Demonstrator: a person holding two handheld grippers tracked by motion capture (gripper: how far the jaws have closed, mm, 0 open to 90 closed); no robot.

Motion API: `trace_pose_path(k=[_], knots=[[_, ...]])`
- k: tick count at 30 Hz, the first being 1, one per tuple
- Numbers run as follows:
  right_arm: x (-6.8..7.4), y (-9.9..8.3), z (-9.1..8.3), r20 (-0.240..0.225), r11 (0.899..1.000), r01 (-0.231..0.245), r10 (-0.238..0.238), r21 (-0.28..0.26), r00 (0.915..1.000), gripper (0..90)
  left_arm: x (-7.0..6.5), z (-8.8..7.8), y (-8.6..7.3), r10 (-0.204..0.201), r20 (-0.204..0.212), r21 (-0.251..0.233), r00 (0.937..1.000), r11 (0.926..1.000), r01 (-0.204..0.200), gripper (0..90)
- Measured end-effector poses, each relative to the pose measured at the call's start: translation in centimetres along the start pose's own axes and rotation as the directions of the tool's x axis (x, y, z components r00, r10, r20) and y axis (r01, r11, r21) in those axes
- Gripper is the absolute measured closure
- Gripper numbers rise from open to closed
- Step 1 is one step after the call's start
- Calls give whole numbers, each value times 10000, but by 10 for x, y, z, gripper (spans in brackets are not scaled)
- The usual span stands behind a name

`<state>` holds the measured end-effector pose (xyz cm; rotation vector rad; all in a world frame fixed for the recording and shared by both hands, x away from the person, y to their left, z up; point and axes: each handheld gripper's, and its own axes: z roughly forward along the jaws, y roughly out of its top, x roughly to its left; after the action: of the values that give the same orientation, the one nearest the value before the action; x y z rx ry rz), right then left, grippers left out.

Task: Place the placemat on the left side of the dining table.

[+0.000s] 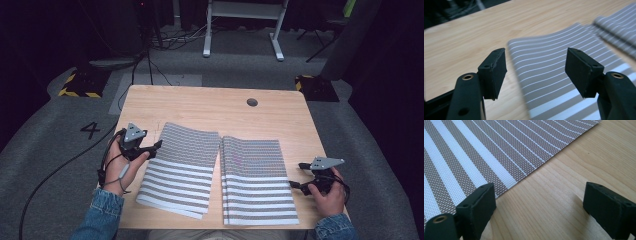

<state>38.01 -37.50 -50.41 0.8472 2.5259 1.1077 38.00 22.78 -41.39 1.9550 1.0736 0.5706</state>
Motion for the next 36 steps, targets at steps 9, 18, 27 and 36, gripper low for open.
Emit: trace_pose_path(k=[9, 18, 27, 36], knots=[[0, 0, 0, -6, 10000, 1, -1, 13, 10000, 112, -50, 14, -5, 457, 1355, 318, 9897, 9982, -505, 317], [0, 0, 0, -4, 10000, -2, 2, 2, 10000, 113, -111, 63, -24, 1272, 2731, 1491, 9535, 9736, -1726, 294], [0, 0, 0, -4, 10000, -8, 8, 1, 10000, 112, -135, 87, -38, 1288, 3395, 2218, 9317, 9517, -2124, 265], [0, 0, 0, -5, 10000, -4, 4, 4, 10000, 112, -131, 87, -44, 1831, 3130, 1531, 9319, 9587, -2398, 351]])
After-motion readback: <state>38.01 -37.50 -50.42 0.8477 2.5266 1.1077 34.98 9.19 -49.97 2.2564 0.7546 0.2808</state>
